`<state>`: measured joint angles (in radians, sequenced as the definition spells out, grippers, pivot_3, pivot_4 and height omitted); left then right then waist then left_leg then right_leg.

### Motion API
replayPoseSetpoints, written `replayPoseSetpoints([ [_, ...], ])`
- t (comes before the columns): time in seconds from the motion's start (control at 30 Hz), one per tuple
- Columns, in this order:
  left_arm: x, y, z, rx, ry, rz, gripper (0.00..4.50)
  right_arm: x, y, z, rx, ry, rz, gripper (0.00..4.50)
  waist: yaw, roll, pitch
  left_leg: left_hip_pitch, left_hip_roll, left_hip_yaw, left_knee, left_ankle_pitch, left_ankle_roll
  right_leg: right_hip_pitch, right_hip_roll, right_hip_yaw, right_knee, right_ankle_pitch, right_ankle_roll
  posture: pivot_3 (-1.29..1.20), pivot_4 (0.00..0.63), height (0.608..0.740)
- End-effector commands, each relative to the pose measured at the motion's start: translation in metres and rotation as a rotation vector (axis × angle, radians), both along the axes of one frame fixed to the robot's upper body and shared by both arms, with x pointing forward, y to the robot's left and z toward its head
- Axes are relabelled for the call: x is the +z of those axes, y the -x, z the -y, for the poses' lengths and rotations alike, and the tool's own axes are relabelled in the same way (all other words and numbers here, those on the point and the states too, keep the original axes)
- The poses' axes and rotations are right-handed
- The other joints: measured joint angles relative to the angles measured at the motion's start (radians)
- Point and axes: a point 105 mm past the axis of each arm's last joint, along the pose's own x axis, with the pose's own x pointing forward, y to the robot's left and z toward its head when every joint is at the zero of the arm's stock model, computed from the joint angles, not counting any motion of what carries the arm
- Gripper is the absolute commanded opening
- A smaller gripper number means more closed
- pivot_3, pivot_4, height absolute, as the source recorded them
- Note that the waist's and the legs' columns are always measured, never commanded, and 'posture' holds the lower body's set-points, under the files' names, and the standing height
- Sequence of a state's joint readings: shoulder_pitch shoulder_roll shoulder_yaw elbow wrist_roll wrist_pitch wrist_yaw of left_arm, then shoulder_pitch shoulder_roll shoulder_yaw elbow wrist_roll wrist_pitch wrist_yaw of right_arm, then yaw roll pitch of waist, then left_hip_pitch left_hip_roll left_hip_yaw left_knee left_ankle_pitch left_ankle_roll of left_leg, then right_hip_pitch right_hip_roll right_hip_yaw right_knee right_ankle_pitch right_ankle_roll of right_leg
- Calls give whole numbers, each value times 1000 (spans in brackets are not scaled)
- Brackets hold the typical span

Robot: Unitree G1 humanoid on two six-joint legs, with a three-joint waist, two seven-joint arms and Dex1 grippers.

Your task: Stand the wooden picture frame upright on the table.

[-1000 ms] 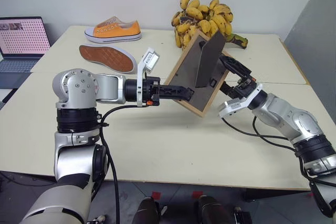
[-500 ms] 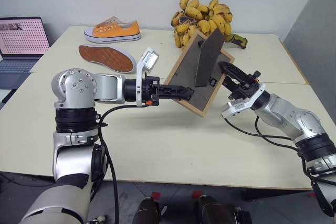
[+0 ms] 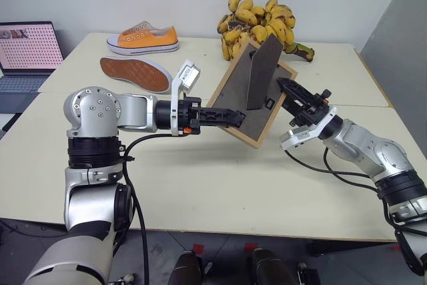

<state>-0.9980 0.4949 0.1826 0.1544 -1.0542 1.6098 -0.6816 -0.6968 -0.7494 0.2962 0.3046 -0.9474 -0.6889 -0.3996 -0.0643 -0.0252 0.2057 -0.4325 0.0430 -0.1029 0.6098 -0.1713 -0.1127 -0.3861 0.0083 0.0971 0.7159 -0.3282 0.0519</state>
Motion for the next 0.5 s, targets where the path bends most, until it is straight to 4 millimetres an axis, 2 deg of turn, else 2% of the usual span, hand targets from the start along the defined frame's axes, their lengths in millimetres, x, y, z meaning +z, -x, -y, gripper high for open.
replayPoseSetpoints([
  [0.03, 17, 7, 4, -28, -6, 88, 2148, 8, -1, -1, -1, 7, 15, 1505, 0, 0, 0, 0, 0, 0, 0, 0, 0, 0, 0, 0, 0, 0, 0, 0, 150, 740],
  [0.07, 17, 7, 4, -29, -4, 88, 2328, 8, -1, -1, 0, 7, 14, 1505, 0, 0, 0, 0, 0, 0, 0, 0, 0, 0, 0, 0, 0, 0, 0, 0, 150, 740],
  [0.13, 17, 7, 4, -28, -2, 87, 2328, 7, -2, -1, 1, 8, 9, 1505, 0, 0, 0, 0, 0, 0, 0, 0, 0, 0, 0, 0, 0, 0, 0, 0, 150, 740],
  [0.2, 17, 7, 4, -28, -2, 88, 2344, 6, -2, -1, 4, 12, 1, 1272, 0, 0, 0, 0, 0, 0, 0, 0, 0, 0, 0, 0, 0, 0, 0, 0, 150, 740],
  [0.5, 17, 8, 4, -29, 0, 86, 2344, 7, -2, -2, 6, 6, -1, 1241, 0, 0, 0, 0, 0, 0, 0, 0, 0, 0, 0, 0, 0, 0, 0, 0, 150, 740],
])
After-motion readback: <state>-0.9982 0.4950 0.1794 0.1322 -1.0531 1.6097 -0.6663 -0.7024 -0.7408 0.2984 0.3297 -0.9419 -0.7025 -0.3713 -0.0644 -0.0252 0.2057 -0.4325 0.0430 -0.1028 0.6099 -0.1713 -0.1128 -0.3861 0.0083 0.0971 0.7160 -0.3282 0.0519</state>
